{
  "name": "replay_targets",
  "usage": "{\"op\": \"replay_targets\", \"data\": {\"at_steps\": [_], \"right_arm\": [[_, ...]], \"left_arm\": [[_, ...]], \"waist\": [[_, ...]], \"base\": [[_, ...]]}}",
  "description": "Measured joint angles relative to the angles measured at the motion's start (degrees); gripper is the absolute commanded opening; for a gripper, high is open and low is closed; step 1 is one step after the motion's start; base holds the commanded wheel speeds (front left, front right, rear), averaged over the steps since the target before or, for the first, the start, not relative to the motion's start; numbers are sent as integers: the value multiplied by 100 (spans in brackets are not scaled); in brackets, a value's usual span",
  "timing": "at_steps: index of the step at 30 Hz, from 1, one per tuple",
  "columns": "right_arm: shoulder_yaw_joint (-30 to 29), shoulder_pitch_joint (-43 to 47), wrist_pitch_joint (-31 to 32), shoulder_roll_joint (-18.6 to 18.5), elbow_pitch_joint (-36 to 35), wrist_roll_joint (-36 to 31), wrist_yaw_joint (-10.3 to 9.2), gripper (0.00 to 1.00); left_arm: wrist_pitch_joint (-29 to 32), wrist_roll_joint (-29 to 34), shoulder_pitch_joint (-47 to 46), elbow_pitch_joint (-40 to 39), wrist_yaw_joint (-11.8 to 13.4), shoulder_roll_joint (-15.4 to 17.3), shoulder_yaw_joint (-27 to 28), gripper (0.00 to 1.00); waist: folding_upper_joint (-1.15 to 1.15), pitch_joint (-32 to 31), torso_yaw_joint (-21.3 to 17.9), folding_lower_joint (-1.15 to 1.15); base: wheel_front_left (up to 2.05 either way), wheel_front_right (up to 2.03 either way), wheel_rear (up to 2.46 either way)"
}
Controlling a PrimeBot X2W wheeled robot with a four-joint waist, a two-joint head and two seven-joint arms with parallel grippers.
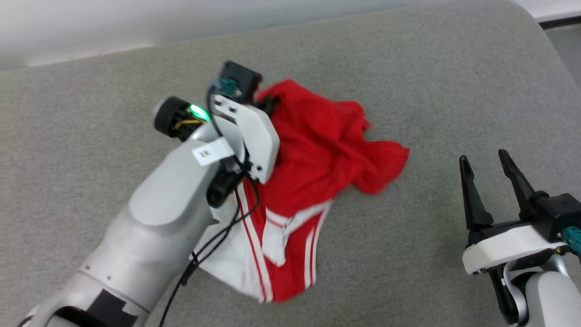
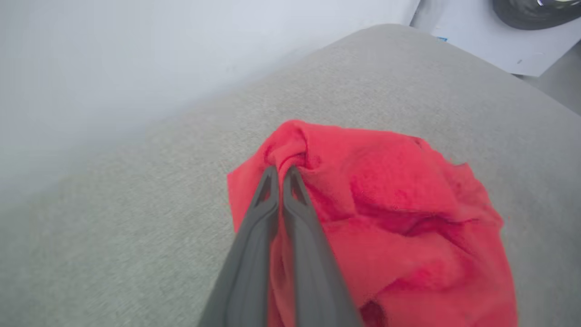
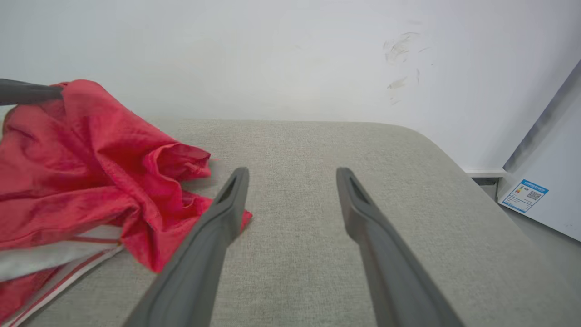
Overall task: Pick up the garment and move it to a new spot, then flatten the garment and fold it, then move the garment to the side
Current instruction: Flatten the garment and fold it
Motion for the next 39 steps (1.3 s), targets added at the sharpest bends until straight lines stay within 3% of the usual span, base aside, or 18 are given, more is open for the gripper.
{"op": "replay_targets", "data": {"at_steps": [5, 9, 10, 11, 12, 20, 30, 34, 39], "right_arm": [[79, 62, 64, -5, -11, 0, 0, 100], [158, 68, 92, -4, -43, 3, -1, 100], [191, 62, 93, -2, -45, 5, 0, 100], [227, 51, 92, 2, -46, 14, 0, 100], [260, 37, 88, 9, -44, 23, 0, 100], [359, -68, -38, 81, 75, 81, 0, 100], [174, -47, -30, 13, 145, 51, 0, 100], [156, 14, 64, -46, 100, 38, 0, 100], [145, 179, 153, -98, -5, 53, 0, 100]], "left_arm": [[-463, 59, -94, -304, 378, 307, 334, 0], [-595, 236, -160, -413, 633, 371, 361, 0], [-594, 246, -160, -392, 662, 336, 332, 9], [-590, 235, -160, -352, 683, 275, 315, 72], [-586, 233, -160, -267, 706, 216, 292, 100], [-977, 404, -174, 617, 746, 63, 116, 100], [-2027, 389, -264, 761, 650, -45, 226, 100], [-2278, 303, -209, 495, 687, 76, 356, 100], [-2440, 245, 274, -159, 818, 470, 553, 100]], "waist": [[0, -213, 143, 0], [0, -237, 156, -1], [0, -215, 140, 0], [0, -187, 119, -1], [0, -159, 93, -1], [0, 99, -142, 0], [0, -162, 225, -1], [0, -406, 447, -1], [0, -735, 730, -1]], "base": [[0, 0, 0], [0, 0, 0], [0, 0, 0], [0, 0, 0], [0, 0, 0], [0, 0, 0], [0, 0, 0], [0, 0, 0], [0, 0, 0]]}}
